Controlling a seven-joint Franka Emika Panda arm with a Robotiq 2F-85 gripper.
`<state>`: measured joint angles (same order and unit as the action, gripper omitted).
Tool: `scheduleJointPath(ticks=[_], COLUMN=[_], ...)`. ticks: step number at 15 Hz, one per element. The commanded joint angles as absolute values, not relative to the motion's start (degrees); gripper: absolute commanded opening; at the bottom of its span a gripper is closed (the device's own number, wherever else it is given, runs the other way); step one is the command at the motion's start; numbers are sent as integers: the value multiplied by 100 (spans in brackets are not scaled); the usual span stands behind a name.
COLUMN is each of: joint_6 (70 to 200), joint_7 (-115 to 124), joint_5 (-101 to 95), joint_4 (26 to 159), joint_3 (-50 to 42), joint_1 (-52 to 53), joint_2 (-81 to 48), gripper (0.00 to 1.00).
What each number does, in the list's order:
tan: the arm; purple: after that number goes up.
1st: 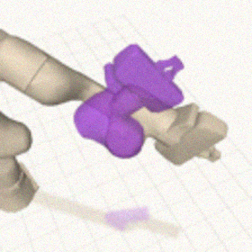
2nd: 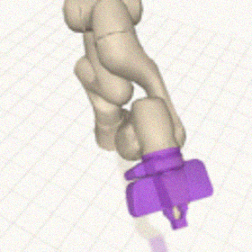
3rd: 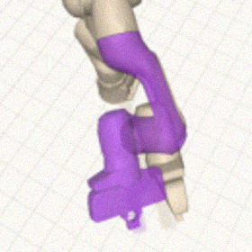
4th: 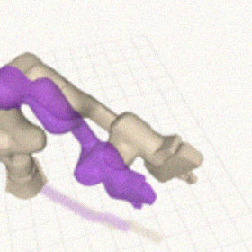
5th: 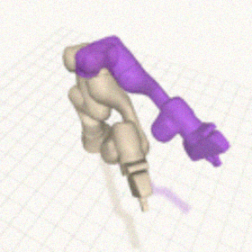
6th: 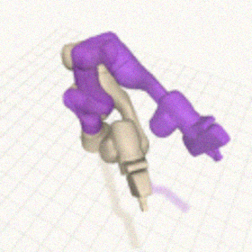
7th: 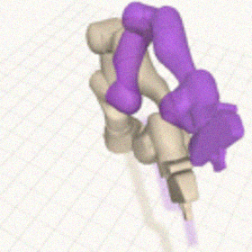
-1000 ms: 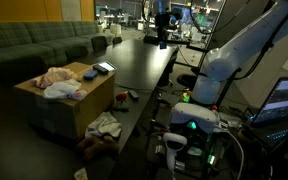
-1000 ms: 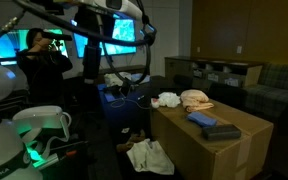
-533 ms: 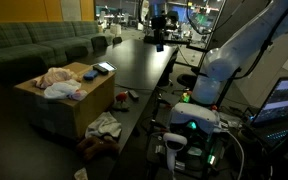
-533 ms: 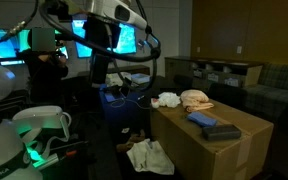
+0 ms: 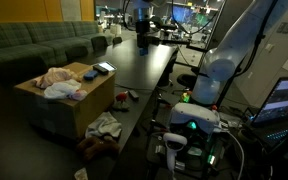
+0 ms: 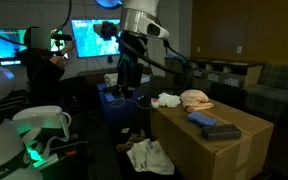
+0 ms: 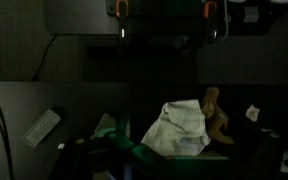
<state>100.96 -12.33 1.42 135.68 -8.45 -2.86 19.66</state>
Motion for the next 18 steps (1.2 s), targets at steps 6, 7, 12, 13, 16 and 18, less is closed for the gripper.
scheduleJointPath(ticks=[6, 7, 12, 13, 16, 18], joint_6=[11760, 12007, 12789, 12893, 13222, 13307], joint_7=[-847, -749, -410, -369, -240, -267], joint_5=[705, 733, 726, 706, 569, 561], joint_4=[12794, 12732, 12221, 12101, 11753, 11476], joint_3=[-617, -584, -496, -489, -491, -493], joint_1=[-250, -254, -292, -301, -321, -350], joint_2=[695, 548, -321, -496, -1023, -1357], gripper=[100, 100, 100, 100, 100, 100])
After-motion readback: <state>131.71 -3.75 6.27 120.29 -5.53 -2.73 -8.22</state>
